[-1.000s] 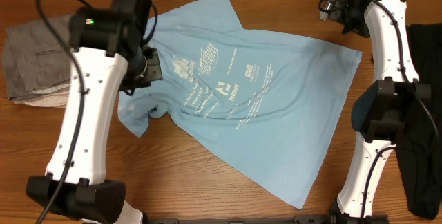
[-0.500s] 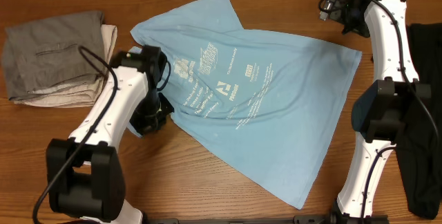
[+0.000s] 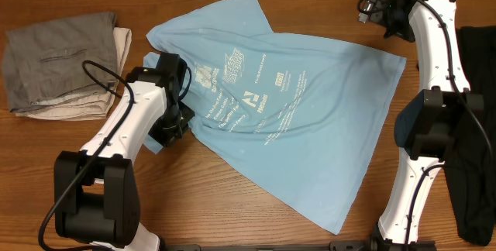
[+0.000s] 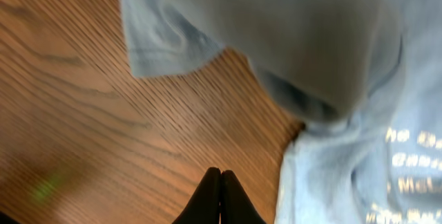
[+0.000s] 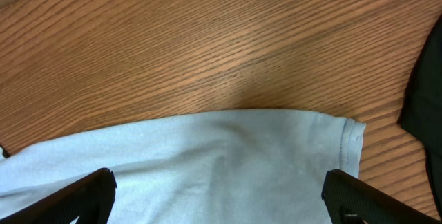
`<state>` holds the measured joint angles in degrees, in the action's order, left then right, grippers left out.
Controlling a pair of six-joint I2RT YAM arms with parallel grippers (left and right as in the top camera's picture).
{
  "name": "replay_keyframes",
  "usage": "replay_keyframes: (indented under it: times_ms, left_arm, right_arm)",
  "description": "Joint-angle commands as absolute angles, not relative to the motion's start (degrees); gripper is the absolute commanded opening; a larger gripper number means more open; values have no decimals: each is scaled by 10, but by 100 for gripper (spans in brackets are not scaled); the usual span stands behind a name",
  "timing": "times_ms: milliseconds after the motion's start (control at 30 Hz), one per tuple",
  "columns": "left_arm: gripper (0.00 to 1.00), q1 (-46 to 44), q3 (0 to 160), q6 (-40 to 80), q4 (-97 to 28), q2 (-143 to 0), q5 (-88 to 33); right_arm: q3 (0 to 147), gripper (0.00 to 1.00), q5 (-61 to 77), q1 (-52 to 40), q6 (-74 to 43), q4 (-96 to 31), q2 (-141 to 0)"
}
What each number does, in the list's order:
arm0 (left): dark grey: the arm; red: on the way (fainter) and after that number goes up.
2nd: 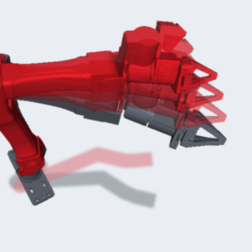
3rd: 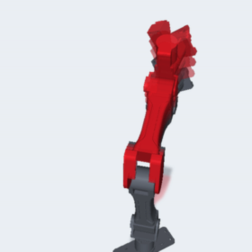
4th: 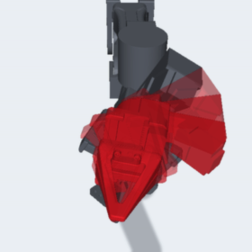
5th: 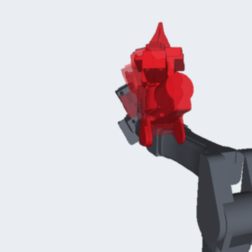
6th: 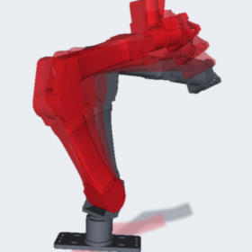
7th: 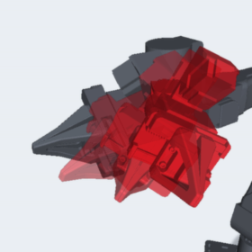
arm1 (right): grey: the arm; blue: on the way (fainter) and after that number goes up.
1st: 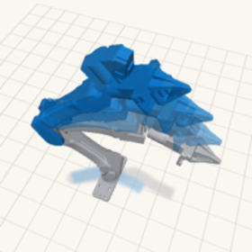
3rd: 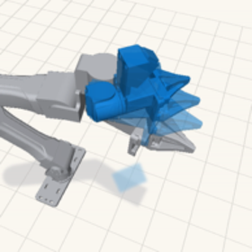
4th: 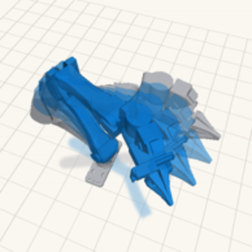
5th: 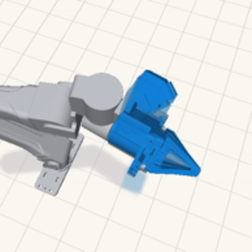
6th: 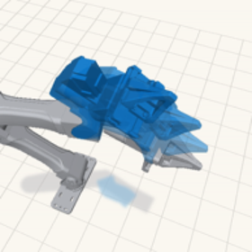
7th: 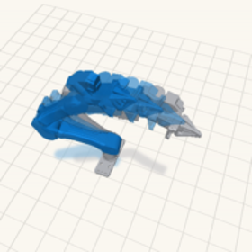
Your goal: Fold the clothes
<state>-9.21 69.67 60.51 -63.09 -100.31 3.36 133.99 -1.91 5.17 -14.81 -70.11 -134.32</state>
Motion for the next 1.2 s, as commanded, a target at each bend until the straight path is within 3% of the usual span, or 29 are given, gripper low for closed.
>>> replay_keyframes:
  times_ms: [0,300,633,1167]
  left_arm:
    - [4,-86,682,669,-625,-1000,84]
    - [4,-67,596,789,-572,-1000,100]
    - [4,-16,594,789,-552,-1000,34]
    - [4,18,593,758,-471,-1000,53]
  right_arm:
    - [1350,100,-20,54,-150,-700,-1336]
    - [1350,100,-20,54,-150,-700,-1336]
    - [1350,100,-20,54,-150,-700,-1336]
    - [1350,100,-20,54,-150,-700,-1336]
